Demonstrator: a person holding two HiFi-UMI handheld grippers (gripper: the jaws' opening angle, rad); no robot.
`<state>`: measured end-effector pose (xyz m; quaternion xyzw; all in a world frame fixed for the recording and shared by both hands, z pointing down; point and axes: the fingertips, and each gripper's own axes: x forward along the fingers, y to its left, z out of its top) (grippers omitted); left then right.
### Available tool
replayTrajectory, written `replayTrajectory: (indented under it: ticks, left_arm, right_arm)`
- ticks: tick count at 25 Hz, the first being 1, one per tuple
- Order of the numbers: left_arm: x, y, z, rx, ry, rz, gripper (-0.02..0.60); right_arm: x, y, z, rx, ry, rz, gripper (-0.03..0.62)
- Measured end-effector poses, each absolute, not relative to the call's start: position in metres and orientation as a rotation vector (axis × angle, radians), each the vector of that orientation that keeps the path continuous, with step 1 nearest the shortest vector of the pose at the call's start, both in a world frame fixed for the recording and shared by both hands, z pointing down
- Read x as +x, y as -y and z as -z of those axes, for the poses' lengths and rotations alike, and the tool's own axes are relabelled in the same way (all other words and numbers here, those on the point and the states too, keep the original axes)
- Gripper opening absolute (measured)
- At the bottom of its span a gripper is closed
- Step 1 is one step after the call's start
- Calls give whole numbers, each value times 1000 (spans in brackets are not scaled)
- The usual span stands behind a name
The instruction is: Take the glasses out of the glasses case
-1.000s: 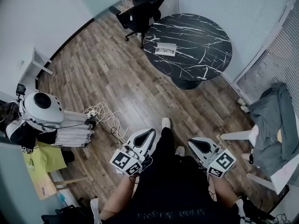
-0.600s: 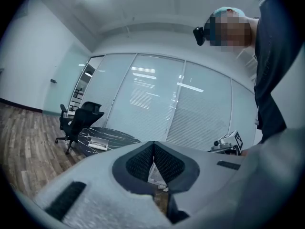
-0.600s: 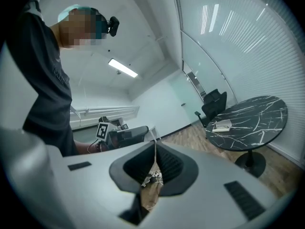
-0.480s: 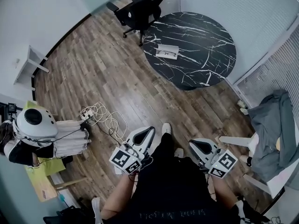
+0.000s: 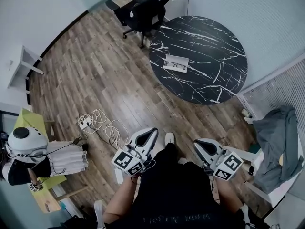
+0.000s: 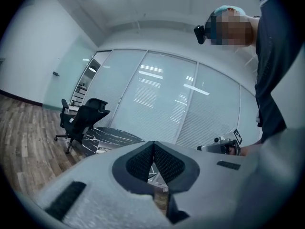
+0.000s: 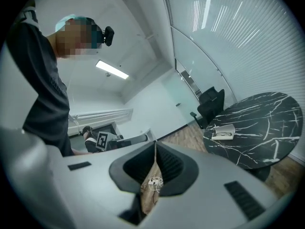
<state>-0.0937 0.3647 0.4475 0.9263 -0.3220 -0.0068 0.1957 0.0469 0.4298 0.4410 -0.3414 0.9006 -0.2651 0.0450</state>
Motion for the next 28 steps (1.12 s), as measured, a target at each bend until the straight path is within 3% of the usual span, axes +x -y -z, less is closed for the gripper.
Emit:
replayTrajectory:
  ticks: [16, 28]
  left_arm:
    - [-116, -294, -456, 2583, 863, 44, 18]
    - [-94, -216, -452, 2592, 886, 6, 18]
  right_arm:
    - [35, -357, -462, -1148, -2690, 935, 32]
    - [53, -268, -474, -1093, -2707, 966, 31]
